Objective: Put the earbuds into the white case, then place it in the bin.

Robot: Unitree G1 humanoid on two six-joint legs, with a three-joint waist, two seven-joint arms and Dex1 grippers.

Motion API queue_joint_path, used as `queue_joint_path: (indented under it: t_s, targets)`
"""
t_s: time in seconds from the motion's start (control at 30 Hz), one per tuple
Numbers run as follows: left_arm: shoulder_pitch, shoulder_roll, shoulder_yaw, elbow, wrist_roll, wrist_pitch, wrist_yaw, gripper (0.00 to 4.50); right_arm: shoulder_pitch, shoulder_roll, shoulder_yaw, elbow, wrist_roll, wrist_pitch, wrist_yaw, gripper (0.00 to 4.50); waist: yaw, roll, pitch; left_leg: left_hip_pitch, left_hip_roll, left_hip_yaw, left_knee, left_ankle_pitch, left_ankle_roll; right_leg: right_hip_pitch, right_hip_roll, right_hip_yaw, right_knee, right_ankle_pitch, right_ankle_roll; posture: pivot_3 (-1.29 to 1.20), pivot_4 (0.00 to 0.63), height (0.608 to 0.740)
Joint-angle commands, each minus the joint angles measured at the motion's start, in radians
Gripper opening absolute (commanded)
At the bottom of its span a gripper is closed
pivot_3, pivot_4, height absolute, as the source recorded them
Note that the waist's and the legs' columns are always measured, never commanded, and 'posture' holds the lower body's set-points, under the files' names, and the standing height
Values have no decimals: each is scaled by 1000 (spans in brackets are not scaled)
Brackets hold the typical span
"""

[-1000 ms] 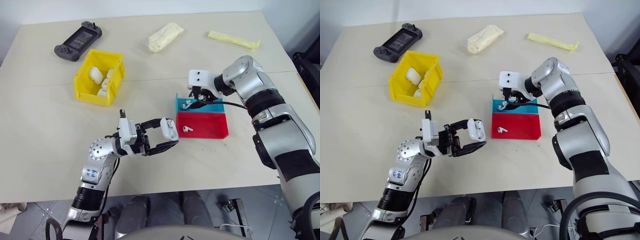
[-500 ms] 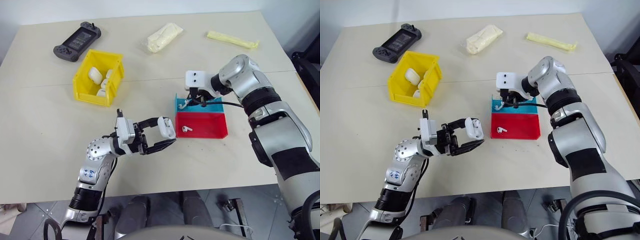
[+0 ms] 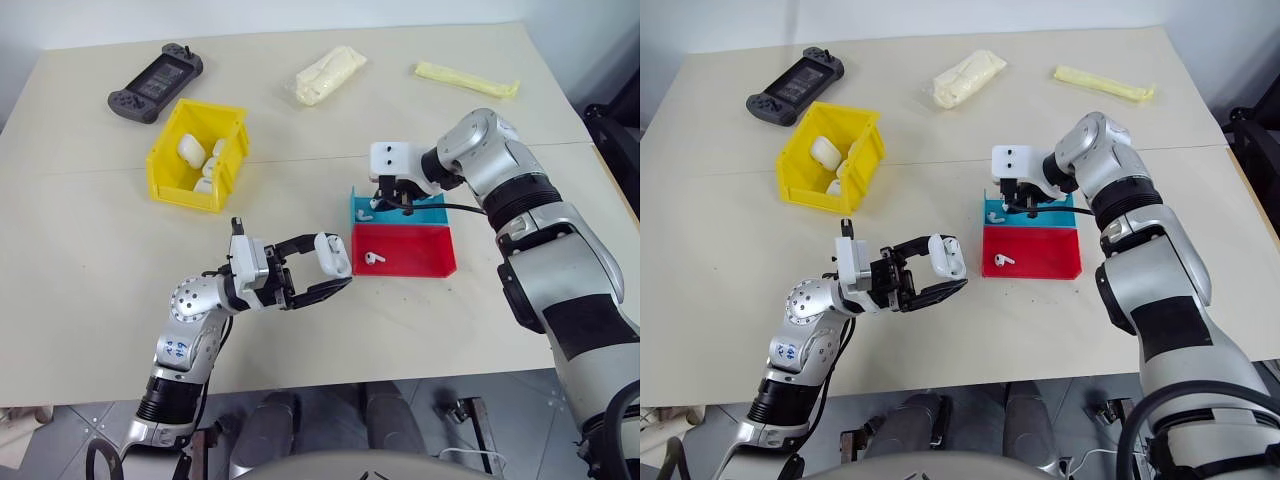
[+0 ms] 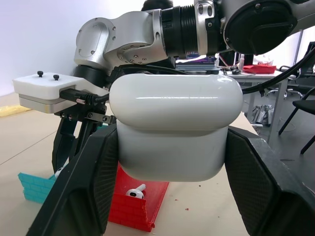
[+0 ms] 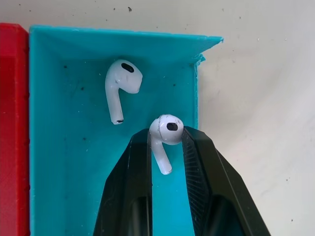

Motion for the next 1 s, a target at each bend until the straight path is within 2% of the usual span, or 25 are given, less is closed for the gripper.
queue_joint_path:
  t_s: [0.03,0.17,0.27,0.3,0.37,0.43,0.6,0.7,0.9,1.0]
  targets:
    - [-2,6,4,-25,-5,-18,-2,2810,-7,-13,-53,-21,27,11,-20,499,0,0,0,0,0,0,0,0,0,0,0,0,0,0,0,0,150,740]
    - [-28,1,-3,-7,-12,-10,-17,2810,5,-94,-151,-149,108,71,17,499,3,2,1,-1,0,0,0,0,0,-1,0,0,0,0,0,0,150,740]
    - [-50,-4,-3,10,-18,-3,-26,2810,96,-183,-189,-341,141,83,58,499,10,2,1,-2,-1,-1,0,0,0,-1,-2,-3,0,0,0,0,150,740]
    - [-58,-7,-1,19,-22,-1,-29,2810,144,-213,-215,-434,173,116,73,499,11,2,1,-2,-1,-1,0,0,0,-1,-2,-5,-1,0,0,0,150,740]
    - [-96,-20,-5,58,-27,5,-42,2810,326,-256,-352,-689,326,206,78,499,22,1,1,-2,-1,-1,0,0,0,0,-2,-6,-2,0,0,0,150,740]
    - [-113,-25,-4,76,-31,8,-53,2810,431,-267,-423,-839,410,246,61,499,29,1,1,-3,-1,-1,1,-1,0,0,-2,-7,-2,0,0,0,150,740]
    - [-146,-22,-1,117,-35,18,-86,2810,699,-203,-560,-1201,650,460,-51,499,24,2,1,-2,0,1,2,-1,0,-1,-2,-4,0,0,0,0,150,740]
    - [-186,-39,4,155,-25,26,-66,2810,867,-91,-698,-1427,953,690,-193,499,35,2,1,-1,1,-2,2,0,0,0,-2,-6,-1,0,0,0,150,740]
    - [-216,-37,14,182,-6,42,-36,2810,943,-21,-778,-1565,1310,959,-433,499,48,2,1,-1,-2,0,3,0,2,1,-4,-5,0,2,0,0,150,740]
    - [-229,-39,20,191,-15,55,-31,2810,975,-16,-750,-1614,1362,974,-484,499,51,2,1,-1,0,-1,2,0,1,0,-2,-6,-1,2,0,0,150,740]
